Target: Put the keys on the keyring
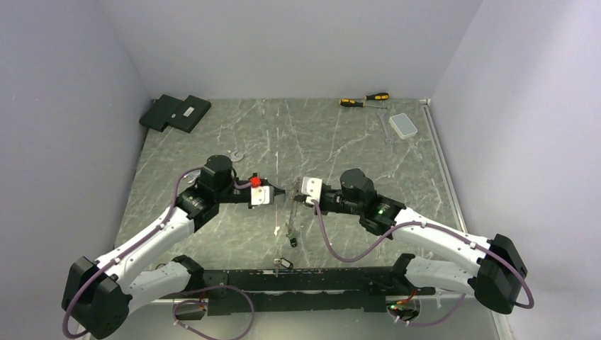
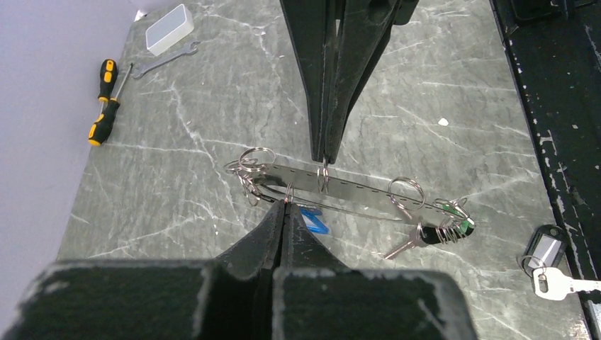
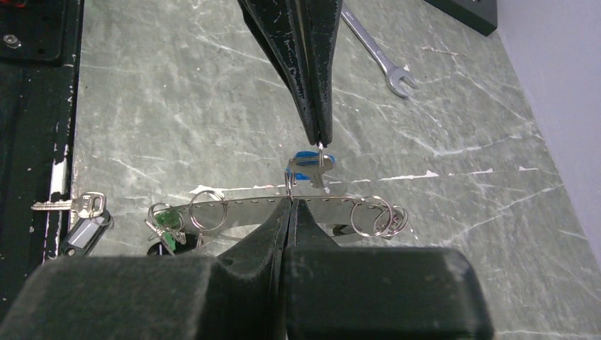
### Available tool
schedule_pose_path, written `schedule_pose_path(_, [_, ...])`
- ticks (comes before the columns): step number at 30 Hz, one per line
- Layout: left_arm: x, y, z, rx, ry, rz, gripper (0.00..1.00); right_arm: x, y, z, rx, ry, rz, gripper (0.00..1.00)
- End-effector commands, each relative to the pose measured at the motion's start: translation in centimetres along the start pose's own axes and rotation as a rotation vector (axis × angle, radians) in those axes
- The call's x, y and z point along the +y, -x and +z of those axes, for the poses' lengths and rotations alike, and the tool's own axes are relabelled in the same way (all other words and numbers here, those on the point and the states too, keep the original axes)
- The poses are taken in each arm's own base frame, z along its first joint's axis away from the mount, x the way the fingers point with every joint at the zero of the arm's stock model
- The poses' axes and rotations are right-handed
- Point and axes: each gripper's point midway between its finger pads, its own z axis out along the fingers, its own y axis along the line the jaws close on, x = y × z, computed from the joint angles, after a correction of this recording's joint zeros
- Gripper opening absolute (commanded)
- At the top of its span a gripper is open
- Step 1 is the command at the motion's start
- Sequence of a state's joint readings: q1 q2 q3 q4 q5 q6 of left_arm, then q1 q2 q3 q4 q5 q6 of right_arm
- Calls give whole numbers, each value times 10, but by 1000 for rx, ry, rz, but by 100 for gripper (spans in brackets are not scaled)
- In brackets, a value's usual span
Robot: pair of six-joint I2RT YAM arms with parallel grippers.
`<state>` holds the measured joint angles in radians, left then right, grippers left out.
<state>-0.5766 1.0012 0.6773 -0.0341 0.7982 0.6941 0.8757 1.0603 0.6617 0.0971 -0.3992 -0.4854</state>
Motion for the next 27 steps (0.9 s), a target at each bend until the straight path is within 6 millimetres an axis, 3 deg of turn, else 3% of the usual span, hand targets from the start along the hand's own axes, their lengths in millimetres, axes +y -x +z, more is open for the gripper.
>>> schedule_pose_path(1, [-5,8,3,-31,-43,25,0,-16,39,0,-99,-21,-34,0])
schedule_pose_path(27, [-10,6,6,-31,-63,31,0,-16,38,6,-108,6,-15,0])
